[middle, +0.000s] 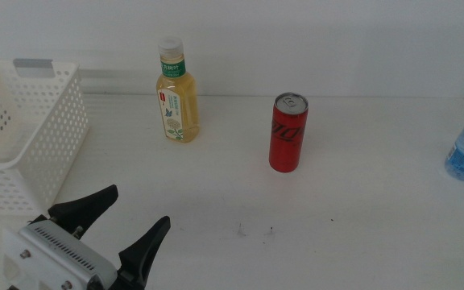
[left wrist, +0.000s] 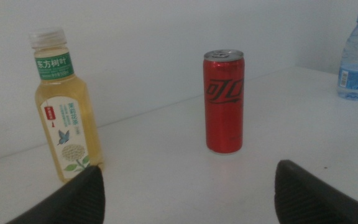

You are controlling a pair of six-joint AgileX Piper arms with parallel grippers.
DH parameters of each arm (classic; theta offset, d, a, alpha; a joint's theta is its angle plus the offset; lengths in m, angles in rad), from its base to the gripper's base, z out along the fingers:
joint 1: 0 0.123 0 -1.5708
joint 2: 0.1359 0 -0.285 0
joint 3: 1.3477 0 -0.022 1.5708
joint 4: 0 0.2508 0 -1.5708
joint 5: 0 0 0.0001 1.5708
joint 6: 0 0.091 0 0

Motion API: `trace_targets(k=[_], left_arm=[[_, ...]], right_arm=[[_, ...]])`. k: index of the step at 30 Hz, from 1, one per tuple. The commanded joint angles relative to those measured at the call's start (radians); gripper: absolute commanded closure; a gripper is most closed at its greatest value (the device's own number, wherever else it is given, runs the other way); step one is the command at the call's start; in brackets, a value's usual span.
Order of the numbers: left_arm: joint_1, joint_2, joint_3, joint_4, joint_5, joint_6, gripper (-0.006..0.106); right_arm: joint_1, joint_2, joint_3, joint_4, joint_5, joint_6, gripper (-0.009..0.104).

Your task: Use arms to grab the bottles and put them into the dustbin to the left of the table.

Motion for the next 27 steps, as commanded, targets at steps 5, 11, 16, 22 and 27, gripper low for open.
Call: trace_targets(k=[5, 11, 16, 22, 27], left_arm=[[-0.005, 0.007, 0.0, 0.024, -0.032, -0.003, 0.007], [-0.005, 0.007, 0.0, 0.082, -0.032, -0.003, 0.007], [-0.005, 0.007, 0.0, 0.099, -0.032, -0.01, 0.007], [-0.005, 0.009, -0.106, 0.16, 0.124, -0.035, 0.007], [-0.005, 0.143, -0.338, 0.287, 0.292, -0.14, 0.007]], right_arm=[[-0.008, -0.004, 0.004, -0.01, -0.01, -0.006, 0.009], [-0.008, -0.004, 0.004, -0.01, -0.01, -0.006, 0.009], [-0.008, -0.004, 0.004, -0.01, -0.01, -0.006, 0.009], [-0.008, -0.004, 0.004, -0.01, -0.01, -0.006, 0.009], [-0.008, -0.004, 0.004, -0.01, -0.01, -0.006, 0.009]])
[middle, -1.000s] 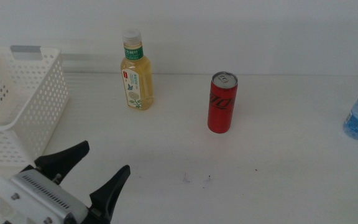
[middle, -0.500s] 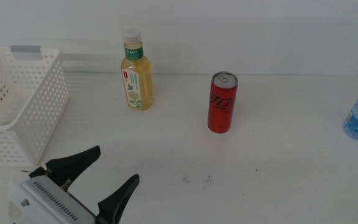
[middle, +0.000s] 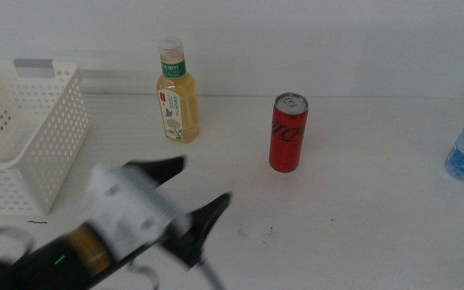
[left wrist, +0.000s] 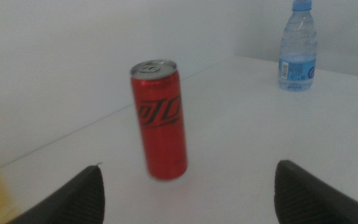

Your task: Use arms to grab the bottles and put them into the dustbin to the left of the table.

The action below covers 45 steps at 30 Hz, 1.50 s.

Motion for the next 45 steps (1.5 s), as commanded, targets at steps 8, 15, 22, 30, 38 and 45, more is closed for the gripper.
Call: trace_targets(k=[8, 15, 22, 30, 38, 45], left_arm=[[-0.005, 0.29, -0.205, 0.079, -0.141, -0.078, 0.007], [-0.005, 0.468, -0.375, 0.073, -0.134, -0.097, 0.007], [-0.005, 0.645, -0.562, 0.082, -0.13, -0.107, 0.007], [-0.005, 0.785, -0.712, 0.074, -0.118, -0.15, 0.007], [-0.018, 0.88, -0.853, 0.085, -0.066, -0.176, 0.007], [-0.041, 0.93, -0.974, 0.082, 0.037, -0.184, 0.007]], right_arm=[[-0.008, -0.004, 0.004, -0.01, -0.01, -0.006, 0.009], [-0.008, -0.004, 0.004, -0.01, -0.01, -0.006, 0.009], [-0.008, -0.004, 0.004, -0.01, -0.01, -0.006, 0.009], [-0.008, -0.004, 0.004, -0.01, -0.01, -0.006, 0.009], [-0.008, -0.004, 0.004, -0.01, -0.01, -0.006, 0.009], [-0.008, -0.004, 0.004, -0.01, -0.01, -0.006, 0.009]])
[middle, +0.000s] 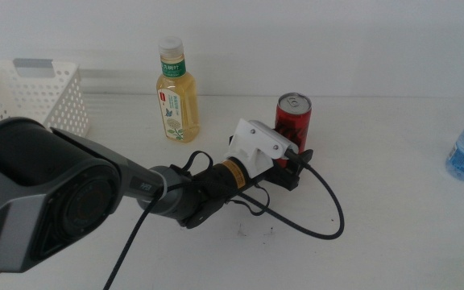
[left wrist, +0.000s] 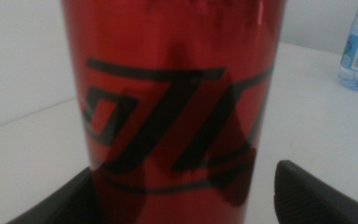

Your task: Use arms to grab the bottles and put them into the dustbin to the left of the table.

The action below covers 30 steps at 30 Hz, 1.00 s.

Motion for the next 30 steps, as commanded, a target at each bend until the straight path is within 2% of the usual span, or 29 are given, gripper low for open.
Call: trace_targets(k=[1, 6, 9, 12, 17, 19, 22, 26, 30], left_arm=[[-0.011, 0.006, -0.03, -0.002, 0.023, -0.013, 0.007], [-0.011, 0.014, -0.068, -0.012, 0.055, -0.015, 0.008], [-0.011, 0.014, -0.073, -0.016, 0.07, -0.02, 0.016], [-0.011, 0.014, -0.073, -0.016, 0.08, -0.022, 0.037], [-0.005, -0.02, -0.047, -0.016, 0.11, -0.047, 0.086], [0.002, -0.072, -0.004, -0.016, 0.11, -0.062, 0.1], [0.016, -0.203, 0.093, -0.009, 0.16, -0.057, 0.102], [0.021, -0.436, 0.194, -0.01, 0.441, -0.057, 0.102], [0.021, -0.609, 0.199, -0.014, 0.712, -0.057, 0.102]], right_arm=[[-0.008, -0.004, 0.004, -0.01, -0.01, -0.006, 0.009], [-0.008, -0.004, 0.004, -0.01, -0.01, -0.006, 0.009], [-0.008, -0.004, 0.004, -0.01, -0.01, -0.006, 0.009], [-0.008, -0.004, 0.004, -0.01, -0.01, -0.006, 0.009], [-0.008, -0.004, 0.004, -0.01, -0.01, -0.006, 0.009], [-0.008, -0.004, 0.004, -0.01, -0.01, -0.006, 0.009], [-0.008, -0.004, 0.004, -0.01, -0.01, -0.006, 0.009], [-0.008, -0.004, 0.004, -0.01, -0.01, -0.006, 0.009], [-0.008, -0.004, 0.004, -0.01, -0.01, -0.006, 0.009]])
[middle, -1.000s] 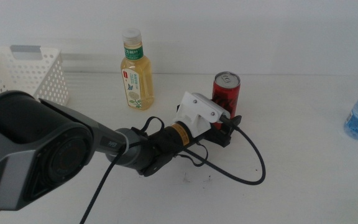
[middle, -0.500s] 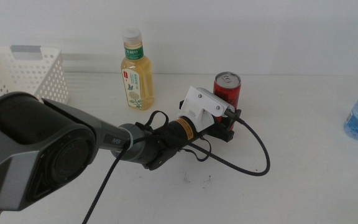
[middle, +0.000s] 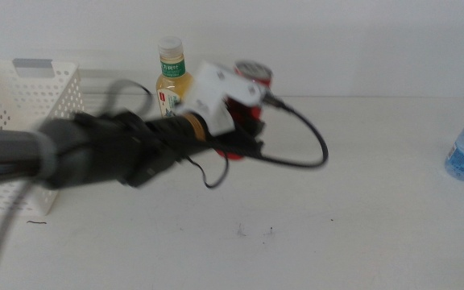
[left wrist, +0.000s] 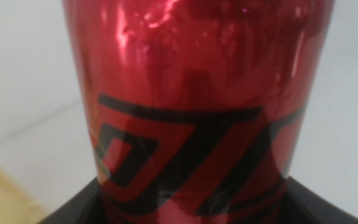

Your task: Use arms to grab the bottles and put them into the dustbin to the left of the table.

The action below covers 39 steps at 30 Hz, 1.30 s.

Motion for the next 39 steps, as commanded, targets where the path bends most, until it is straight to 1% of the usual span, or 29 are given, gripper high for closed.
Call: trace_targets(k=[1, 4, 6, 7, 8, 9, 11, 12, 13, 14, 18, 20, 25, 31, 37, 39], left_arm=[[0.001, -0.112, 0.0, -0.016, 0.086, -0.013, 0.102], [0.001, -0.219, -0.002, -0.026, 0.18, -0.009, 0.102], [0.024, -0.275, -0.026, -0.083, 0.284, 0.011, 0.102], [0.051, -0.3, -0.053, -0.15, 0.37, 0.051, 0.102], [0.087, -0.321, -0.089, -0.241, 0.474, 0.123, 0.102], [0.132, -0.334, -0.133, -0.339, 0.586, 0.227, 0.102], [0.236, -0.34, -0.22, -0.506, 0.805, 0.455, 0.102], [0.286, -0.34, -0.267, -0.559, 0.898, 0.546, 0.102], [0.322, -0.338, -0.3, -0.582, 0.959, 0.594, 0.102], [0.36, -0.338, -0.338, -0.584, 1.015, 0.626, 0.102], [0.497, -0.332, -0.431, -0.504, 1.114, 0.628, 0.102], [0.558, -0.317, -0.453, -0.477, 1.134, 0.628, 0.102], [0.702, -0.236, -0.47, -0.475, 1.14, 0.645, 0.102], [0.788, -0.113, -0.47, -0.471, 1.133, 0.653, 0.102], [0.807, 0.003, -0.47, -0.427, 1.047, 0.671, 0.102], [0.807, 0.035, -0.47, -0.425, 1.011, 0.693, 0.102]], right_arm=[[-0.008, -0.004, 0.004, -0.01, -0.01, -0.006, 0.009], [-0.008, -0.004, 0.004, -0.01, -0.01, -0.006, 0.009], [-0.008, -0.004, 0.004, -0.01, -0.01, -0.006, 0.009], [-0.008, -0.004, 0.004, -0.01, -0.01, -0.006, 0.009], [-0.008, -0.004, 0.004, -0.01, -0.01, -0.006, 0.009], [-0.008, -0.004, 0.004, -0.01, -0.01, -0.006, 0.009], [-0.008, -0.004, 0.004, -0.01, -0.01, -0.006, 0.009], [-0.008, -0.004, 0.004, -0.01, -0.01, -0.006, 0.009], [-0.008, -0.004, 0.004, -0.01, -0.01, -0.006, 0.009], [-0.008, -0.004, 0.004, -0.01, -0.01, -0.006, 0.009], [-0.008, -0.004, 0.004, -0.01, -0.01, -0.006, 0.009], [-0.008, -0.004, 0.004, -0.01, -0.01, -0.006, 0.009], [-0.008, -0.004, 0.004, -0.01, -0.01, -0.006, 0.009], [-0.008, -0.004, 0.004, -0.01, -0.01, -0.006, 0.009], [-0.008, -0.004, 0.004, -0.01, -0.01, -0.006, 0.009], [-0.008, -0.004, 0.004, -0.01, -0.01, -0.006, 0.009]])
